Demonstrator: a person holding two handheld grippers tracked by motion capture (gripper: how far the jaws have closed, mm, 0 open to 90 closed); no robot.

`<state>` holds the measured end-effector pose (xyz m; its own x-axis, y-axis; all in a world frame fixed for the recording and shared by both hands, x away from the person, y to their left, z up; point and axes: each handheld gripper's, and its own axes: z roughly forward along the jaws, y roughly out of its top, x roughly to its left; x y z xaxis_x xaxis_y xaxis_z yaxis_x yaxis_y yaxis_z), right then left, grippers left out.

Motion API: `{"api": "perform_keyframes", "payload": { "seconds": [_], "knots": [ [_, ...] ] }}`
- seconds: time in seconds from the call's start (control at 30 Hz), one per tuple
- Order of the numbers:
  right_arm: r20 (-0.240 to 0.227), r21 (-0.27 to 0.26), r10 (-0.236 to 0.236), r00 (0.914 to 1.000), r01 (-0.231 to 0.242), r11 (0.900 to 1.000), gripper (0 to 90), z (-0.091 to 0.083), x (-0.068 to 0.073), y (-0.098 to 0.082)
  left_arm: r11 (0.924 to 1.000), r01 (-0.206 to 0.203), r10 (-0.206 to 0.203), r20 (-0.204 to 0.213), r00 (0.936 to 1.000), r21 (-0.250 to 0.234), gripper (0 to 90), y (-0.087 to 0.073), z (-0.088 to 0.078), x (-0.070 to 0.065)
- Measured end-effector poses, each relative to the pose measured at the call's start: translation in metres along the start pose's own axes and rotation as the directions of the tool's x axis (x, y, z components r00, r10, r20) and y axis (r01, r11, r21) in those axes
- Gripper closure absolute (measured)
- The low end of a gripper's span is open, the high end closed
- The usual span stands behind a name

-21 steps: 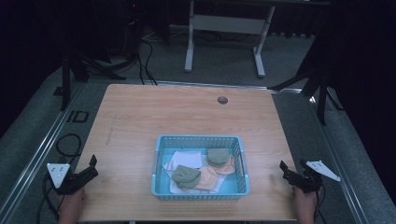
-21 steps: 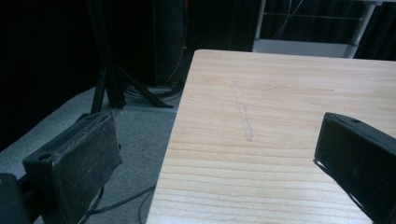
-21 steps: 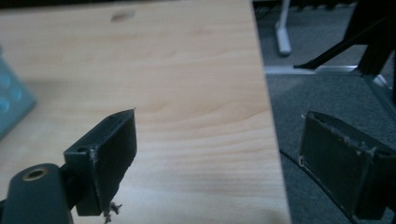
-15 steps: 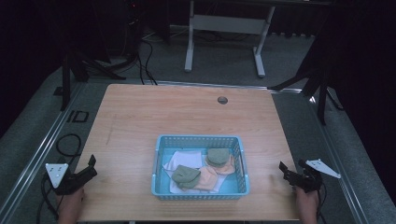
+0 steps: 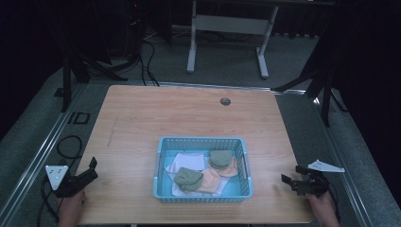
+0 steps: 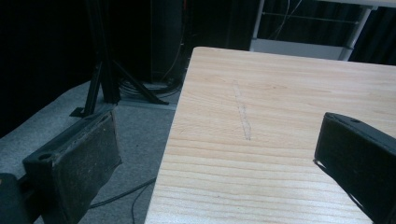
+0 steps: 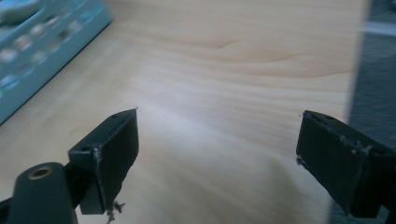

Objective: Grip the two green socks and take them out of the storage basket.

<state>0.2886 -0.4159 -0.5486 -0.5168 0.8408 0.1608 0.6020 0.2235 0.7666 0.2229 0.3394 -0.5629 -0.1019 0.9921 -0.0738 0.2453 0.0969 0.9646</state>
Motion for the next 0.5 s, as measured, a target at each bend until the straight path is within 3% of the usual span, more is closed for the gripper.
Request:
{"api": "perform_keyframes", "payload": {
  "seconds": [0.07,0.1,0.17,0.2,0.27,0.3,0.33,0.4,0.43,0.5],
  "knots": [
    [-0.049,0.048,-0.047,0.9977,0.049,0.998,13.2,0.002,0.002,0.001,1.0000,-0.001,0.001,0.003,1.0000,0.001,0.5,0.000,0.000,0.000],
    [-0.088,0.078,-0.106,0.9905,0.113,0.991,13.2,0.005,0.007,0.004,1.0000,0.000,0.000,0.007,1.0000,0.001,0.5,0.000,0.000,0.000],
    [-0.100,0.079,-0.126,0.9869,0.135,0.988,13.2,0.005,0.009,0.005,1.0000,0.001,-0.001,0.007,1.0000,0.001,0.5,0.000,0.000,0.000],
    [-0.156,0.071,-0.166,0.9737,0.179,0.981,13.7,0.006,0.015,0.009,1.0000,0.001,-0.001,0.009,1.0000,0.001,0.5,0.000,0.000,0.000],
    [-0.202,0.062,-0.193,0.9602,0.209,0.976,14.0,0.005,0.021,0.014,1.0000,0.001,-0.001,0.012,0.9999,0.002,0.5,0.000,0.000,0.000],
    [-0.202,0.062,-0.193,0.9602,0.209,0.976,14.0,0.005,0.021,0.014,1.0000,0.000,0.000,0.014,0.9999,0.003,0.5,0.000,0.000,0.001],
    [-0.222,0.057,-0.220,0.9500,0.237,0.970,14.3,0.005,0.026,0.019,1.0000,0.001,-0.001,0.014,0.9999,0.003,0.5,0.000,0.000,0.001],
    [-0.266,0.057,-0.222,0.9379,0.246,0.968,14.7,0.005,0.032,0.027,1.0000,0.001,-0.002,0.018,0.9998,0.003,0.5,0.000,0.000,0.001],
    [-0.266,0.057,-0.222,0.9379,0.246,0.968,14.7,0.005,0.032,0.027,1.0000,0.001,-0.002,0.018,0.9998,0.003,0.5,0.000,0.000,0.001],
    [-0.289,0.069,-0.242,0.9263,0.273,0.960,14.8,0.005,0.042,0.038,1.0000,0.000,0.000,0.030,0.9995,0.000,0.5,0.000,0.000,0.001]
  ]
}}
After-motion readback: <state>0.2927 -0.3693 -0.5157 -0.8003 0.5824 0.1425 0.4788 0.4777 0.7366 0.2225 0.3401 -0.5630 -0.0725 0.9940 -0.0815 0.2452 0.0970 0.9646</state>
